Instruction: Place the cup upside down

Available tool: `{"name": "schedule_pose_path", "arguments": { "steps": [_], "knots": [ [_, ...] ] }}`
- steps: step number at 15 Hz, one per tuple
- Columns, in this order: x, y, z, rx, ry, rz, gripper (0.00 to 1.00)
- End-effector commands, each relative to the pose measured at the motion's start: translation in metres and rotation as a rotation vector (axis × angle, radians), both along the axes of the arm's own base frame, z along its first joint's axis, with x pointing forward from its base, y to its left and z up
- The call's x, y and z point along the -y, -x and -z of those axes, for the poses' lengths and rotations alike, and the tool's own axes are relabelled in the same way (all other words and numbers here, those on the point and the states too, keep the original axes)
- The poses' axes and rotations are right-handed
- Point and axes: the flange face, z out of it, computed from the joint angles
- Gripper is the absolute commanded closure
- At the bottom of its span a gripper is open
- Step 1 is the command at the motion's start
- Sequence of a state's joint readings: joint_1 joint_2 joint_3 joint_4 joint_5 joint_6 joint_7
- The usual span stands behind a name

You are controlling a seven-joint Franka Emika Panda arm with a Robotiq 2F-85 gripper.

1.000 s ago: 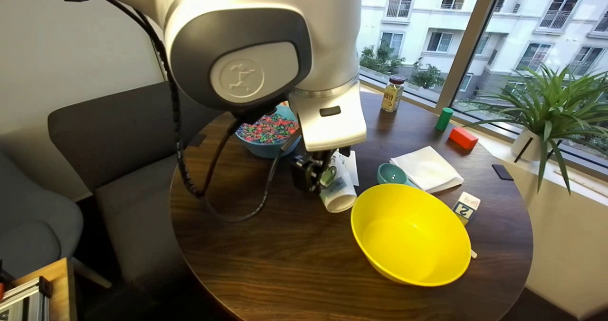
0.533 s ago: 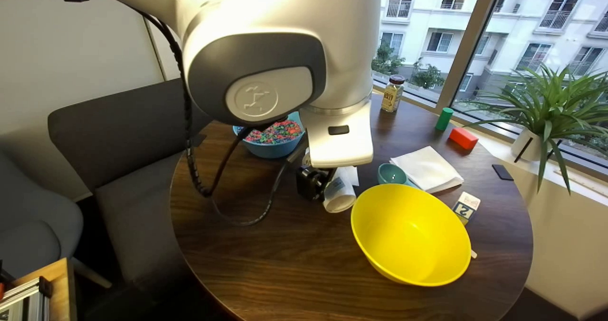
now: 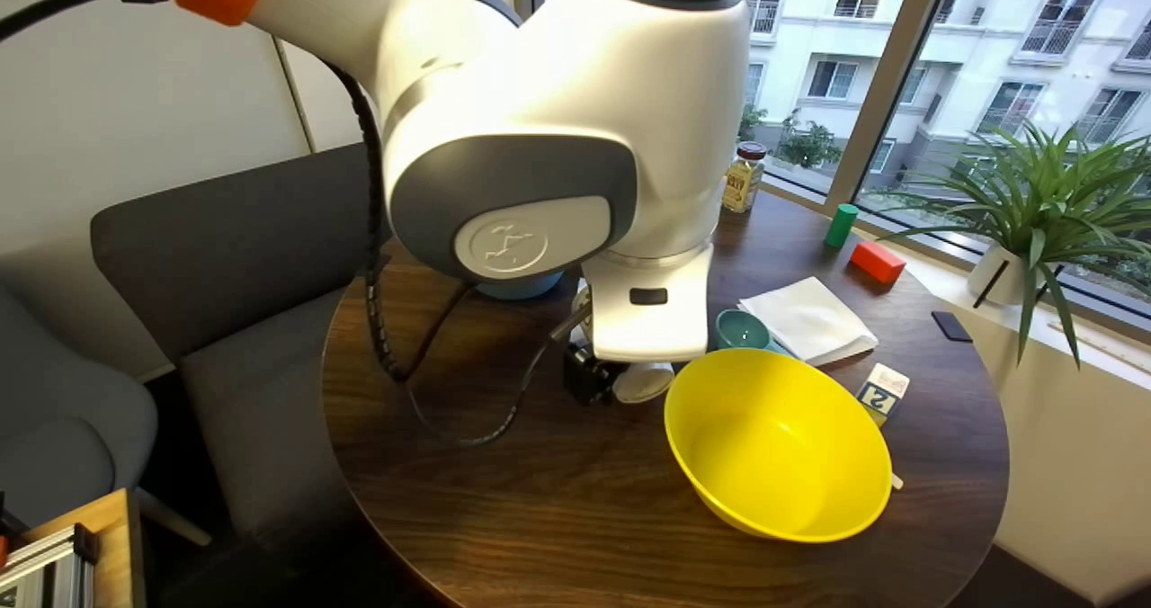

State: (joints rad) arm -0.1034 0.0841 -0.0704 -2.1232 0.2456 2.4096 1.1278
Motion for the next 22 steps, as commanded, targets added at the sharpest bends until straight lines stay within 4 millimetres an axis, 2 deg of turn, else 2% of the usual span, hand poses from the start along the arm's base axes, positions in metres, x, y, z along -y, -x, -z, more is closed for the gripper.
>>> {"name": "schedule_pose_path", "arguments": {
  "steps": [1,11,13,17,18,22],
  "knots": [
    [0.003,-0.006,0.009,0.0,-0.043,0.045,0.0],
    [0.013,-0.009,0.022,0.002,-0.103,0.117,0.01],
    [0.014,-0.011,0.021,0.004,-0.098,0.117,0.26],
    [0.014,-0.012,0.017,0.013,-0.085,0.112,0.56],
    [0.014,-0.012,0.015,0.017,-0.079,0.111,0.59],
    [0.012,-0.012,0.004,0.04,-0.051,0.098,0.59]
  ]
}}
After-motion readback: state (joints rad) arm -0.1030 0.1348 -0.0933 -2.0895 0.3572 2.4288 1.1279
